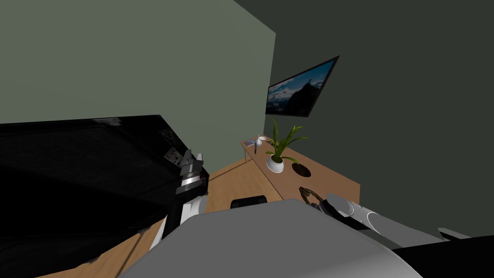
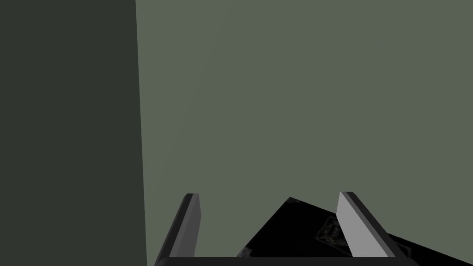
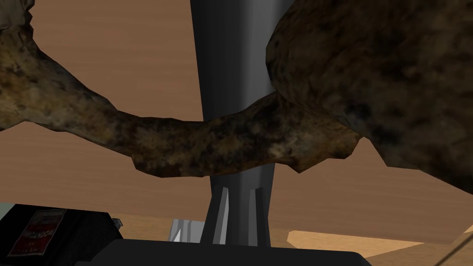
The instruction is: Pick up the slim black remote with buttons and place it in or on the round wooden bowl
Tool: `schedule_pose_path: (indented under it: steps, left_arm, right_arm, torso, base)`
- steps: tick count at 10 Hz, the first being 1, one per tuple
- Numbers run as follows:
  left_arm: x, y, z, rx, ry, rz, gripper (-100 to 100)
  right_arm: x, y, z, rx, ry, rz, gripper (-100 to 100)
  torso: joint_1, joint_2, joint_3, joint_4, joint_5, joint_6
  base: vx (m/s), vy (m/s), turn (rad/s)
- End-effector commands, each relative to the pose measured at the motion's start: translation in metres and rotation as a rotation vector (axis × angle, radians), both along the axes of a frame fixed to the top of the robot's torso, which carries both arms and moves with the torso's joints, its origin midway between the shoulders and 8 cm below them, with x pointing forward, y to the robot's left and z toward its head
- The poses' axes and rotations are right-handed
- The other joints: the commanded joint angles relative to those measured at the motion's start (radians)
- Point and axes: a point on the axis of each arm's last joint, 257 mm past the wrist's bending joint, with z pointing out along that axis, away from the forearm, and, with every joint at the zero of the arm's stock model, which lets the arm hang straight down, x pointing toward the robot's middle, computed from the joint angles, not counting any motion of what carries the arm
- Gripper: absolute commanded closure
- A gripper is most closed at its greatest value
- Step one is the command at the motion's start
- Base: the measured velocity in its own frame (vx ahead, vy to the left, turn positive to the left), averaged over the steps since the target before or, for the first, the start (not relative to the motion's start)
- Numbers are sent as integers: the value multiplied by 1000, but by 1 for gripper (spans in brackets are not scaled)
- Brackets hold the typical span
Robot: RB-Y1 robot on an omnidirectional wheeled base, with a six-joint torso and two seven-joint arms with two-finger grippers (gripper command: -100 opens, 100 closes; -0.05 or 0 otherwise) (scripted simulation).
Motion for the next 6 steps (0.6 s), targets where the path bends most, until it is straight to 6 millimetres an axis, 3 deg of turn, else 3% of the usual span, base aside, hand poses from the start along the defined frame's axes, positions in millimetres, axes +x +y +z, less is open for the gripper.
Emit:
schedule_pose_path:
  steps: [1, 2, 3, 6]
  left_arm:
    - [0, 0, 0, 0, 0, 0, 0]
    - [0, 0, 0, 0, 0, 0, 0]
    - [0, 0, 0, 0, 0, 0, 0]
    - [0, 0, 0, 0, 0, 0, 0]
  right_arm:
    - [0, 0, 0, 0, 0, 0, 100]
    - [0, 0, 1, 0, 1, 0, 0]
    - [-2, -7, 5, -4, 15, -33, 100]
    - [-7, -21, 13, -14, 47, -112, 100]
  torso:
    - [0, 0, 0, 0, 0, 0]
    - [-1, 0, 0, 0, -1, 0]
    - [-1, 0, 0, 0, -1, 0]
    - [-6, 8, 5, 2, 1, -2]
  base:
    - [0, 12, -13]
    - [0, 0, 0]
    - [-75, -34, 288]
    - [-147, -80, 388]
